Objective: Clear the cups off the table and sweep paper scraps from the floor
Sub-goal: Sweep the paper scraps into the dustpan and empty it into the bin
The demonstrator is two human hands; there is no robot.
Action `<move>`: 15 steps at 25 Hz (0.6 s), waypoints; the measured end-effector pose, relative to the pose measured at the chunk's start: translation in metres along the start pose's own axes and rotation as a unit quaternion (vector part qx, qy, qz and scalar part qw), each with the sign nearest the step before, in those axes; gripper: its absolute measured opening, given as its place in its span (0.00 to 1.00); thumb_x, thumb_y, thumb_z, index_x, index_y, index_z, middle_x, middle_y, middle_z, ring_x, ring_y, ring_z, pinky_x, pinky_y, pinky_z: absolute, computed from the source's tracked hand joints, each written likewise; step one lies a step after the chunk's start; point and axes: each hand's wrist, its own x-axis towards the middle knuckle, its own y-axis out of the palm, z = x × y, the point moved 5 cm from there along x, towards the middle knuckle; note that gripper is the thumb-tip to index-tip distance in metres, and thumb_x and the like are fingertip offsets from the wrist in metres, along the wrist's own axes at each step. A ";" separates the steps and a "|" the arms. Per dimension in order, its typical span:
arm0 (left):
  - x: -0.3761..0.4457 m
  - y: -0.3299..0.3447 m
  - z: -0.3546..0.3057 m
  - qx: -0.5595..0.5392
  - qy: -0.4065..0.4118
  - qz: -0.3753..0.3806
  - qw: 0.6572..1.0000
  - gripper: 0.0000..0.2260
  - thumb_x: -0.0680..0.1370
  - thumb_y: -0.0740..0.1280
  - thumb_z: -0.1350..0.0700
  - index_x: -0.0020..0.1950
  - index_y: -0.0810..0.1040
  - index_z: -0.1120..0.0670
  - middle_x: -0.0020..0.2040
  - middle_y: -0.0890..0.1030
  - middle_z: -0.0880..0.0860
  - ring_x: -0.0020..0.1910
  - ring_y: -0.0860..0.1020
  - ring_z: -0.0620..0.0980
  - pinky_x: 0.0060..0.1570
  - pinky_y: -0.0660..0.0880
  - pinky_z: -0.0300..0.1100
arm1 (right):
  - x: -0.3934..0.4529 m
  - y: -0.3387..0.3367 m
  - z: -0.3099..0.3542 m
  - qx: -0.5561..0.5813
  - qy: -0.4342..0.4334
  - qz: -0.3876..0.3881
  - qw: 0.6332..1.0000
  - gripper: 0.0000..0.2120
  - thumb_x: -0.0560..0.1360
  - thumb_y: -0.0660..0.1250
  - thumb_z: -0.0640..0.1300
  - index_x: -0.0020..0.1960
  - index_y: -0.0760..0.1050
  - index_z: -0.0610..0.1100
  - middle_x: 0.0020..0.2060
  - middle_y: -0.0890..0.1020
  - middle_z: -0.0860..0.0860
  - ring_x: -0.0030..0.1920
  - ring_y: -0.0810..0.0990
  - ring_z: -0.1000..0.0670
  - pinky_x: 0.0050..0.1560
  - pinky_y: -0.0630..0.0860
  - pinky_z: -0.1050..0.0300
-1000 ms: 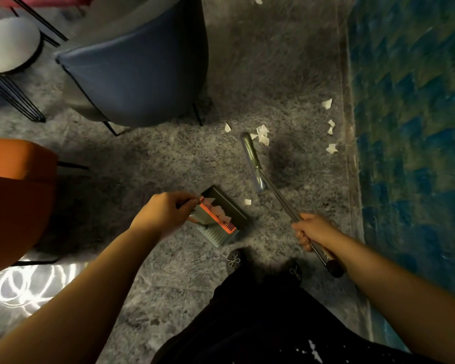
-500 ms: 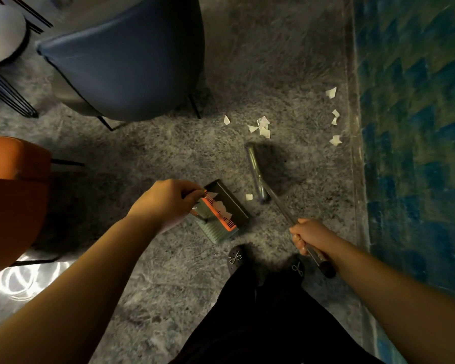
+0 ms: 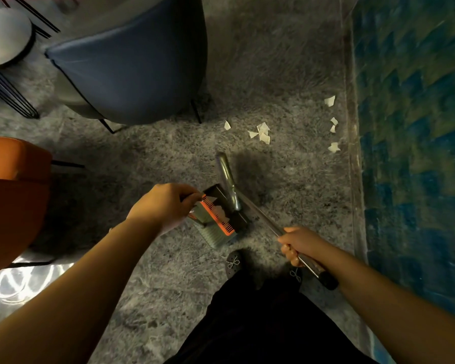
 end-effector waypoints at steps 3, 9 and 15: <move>0.000 0.001 0.001 0.002 -0.002 0.001 1.000 0.08 0.79 0.62 0.45 0.48 0.82 0.40 0.37 0.79 0.38 0.36 0.76 0.37 0.35 0.74 0.40 | -0.003 -0.010 0.011 -0.022 -0.020 -0.043 0.999 0.16 0.79 0.56 0.33 0.65 0.67 0.44 0.24 0.68 0.48 0.17 0.63 0.56 0.21 0.62 0.67; -0.003 0.006 0.000 0.015 0.006 -0.006 1.000 0.08 0.79 0.61 0.44 0.49 0.81 0.39 0.40 0.81 0.41 0.38 0.78 0.39 0.39 0.78 0.43 | 0.026 -0.006 0.022 -0.059 -0.002 -0.078 0.995 0.05 0.79 0.56 0.33 0.51 0.68 0.41 0.27 0.68 0.47 0.19 0.64 0.54 0.20 0.63 0.66; -0.005 0.006 0.002 0.017 -0.004 -0.008 1.000 0.08 0.78 0.61 0.42 0.50 0.80 0.38 0.39 0.80 0.41 0.37 0.77 0.39 0.36 0.76 0.40 | 0.014 0.024 -0.011 -0.067 0.026 -0.016 0.997 0.09 0.78 0.56 0.32 0.43 0.66 0.43 0.25 0.66 0.47 0.16 0.62 0.56 0.20 0.61 0.68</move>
